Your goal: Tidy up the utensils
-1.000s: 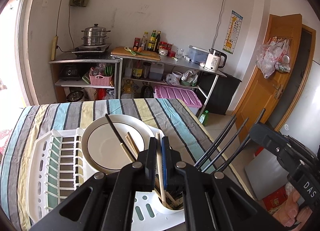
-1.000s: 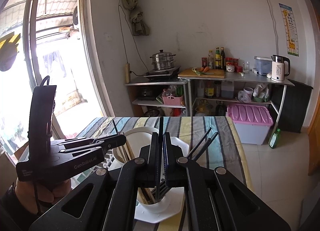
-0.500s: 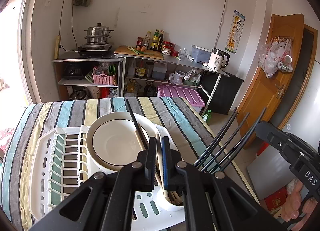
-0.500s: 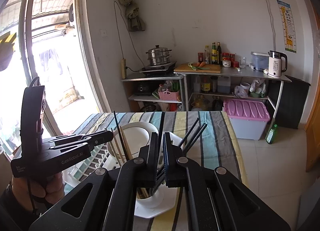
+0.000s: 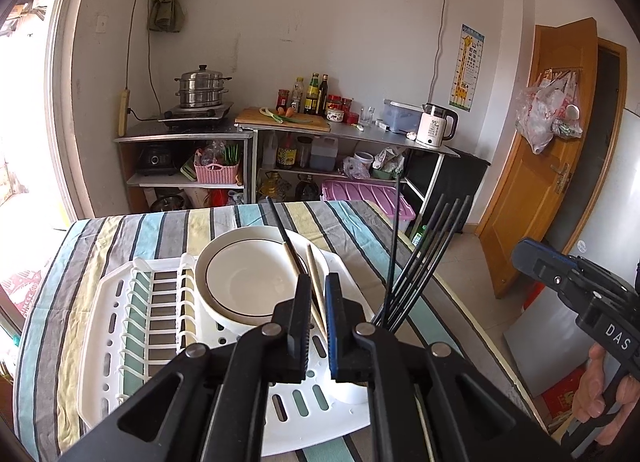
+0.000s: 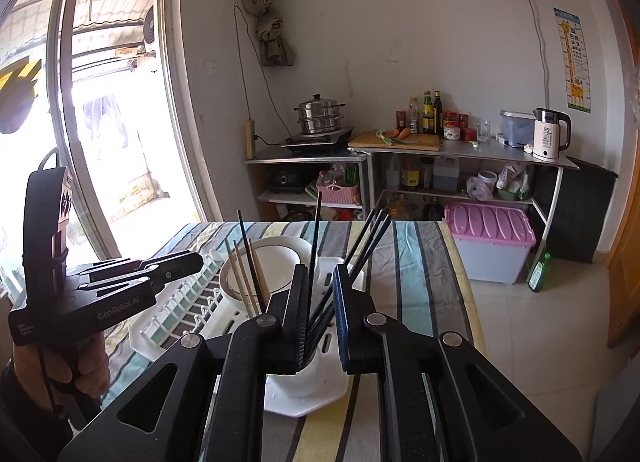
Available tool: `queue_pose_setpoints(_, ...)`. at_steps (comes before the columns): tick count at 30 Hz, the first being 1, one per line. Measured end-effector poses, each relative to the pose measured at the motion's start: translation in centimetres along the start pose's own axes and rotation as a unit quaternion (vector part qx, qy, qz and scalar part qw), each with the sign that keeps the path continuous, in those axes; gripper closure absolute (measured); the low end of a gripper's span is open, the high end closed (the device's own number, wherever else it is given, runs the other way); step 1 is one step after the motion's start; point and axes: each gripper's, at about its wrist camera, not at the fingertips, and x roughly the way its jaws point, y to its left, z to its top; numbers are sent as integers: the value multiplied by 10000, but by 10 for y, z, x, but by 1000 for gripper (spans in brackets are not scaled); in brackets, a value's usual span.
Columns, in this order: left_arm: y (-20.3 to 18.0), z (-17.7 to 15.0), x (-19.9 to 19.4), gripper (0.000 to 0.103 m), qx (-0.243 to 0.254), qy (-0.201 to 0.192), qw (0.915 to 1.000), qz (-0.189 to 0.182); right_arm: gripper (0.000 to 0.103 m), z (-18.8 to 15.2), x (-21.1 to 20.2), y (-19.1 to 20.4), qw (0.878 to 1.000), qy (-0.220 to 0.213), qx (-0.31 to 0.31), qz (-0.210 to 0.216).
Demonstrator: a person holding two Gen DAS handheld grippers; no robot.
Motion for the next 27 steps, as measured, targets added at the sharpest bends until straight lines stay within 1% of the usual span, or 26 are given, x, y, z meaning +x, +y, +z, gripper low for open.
queue_pose_setpoints(2, -1, -6, -11, 88, 27, -68, 10000, 8, 89, -7, -7, 4, 10000, -17, -35, -2)
queue_pose_setpoints(7, -6, -25, -39, 86, 49, -181, 9998, 33, 82, -28, -30, 13, 10000, -60, -26, 11)
queue_pose_setpoints(12, -13, -52, -68, 83, 55, -243, 9997, 78, 81, -50, -56, 24, 9999, -93, -96, -15)
queue_pose_setpoints(16, -20, -80, -89, 74, 105, -279, 9995, 124, 80, -73, -77, 37, 9998, -131, -175, -24)
queue_pose_setpoints(20, -23, -107, -106, 73, 36, -244, 9995, 171, 80, -93, -95, 52, 9994, -109, -324, -40)
queue_pose_setpoints(27, -28, -144, -136, 71, -10, -282, 9988, 393, 80, -124, -126, 69, 9988, -212, -439, -42)
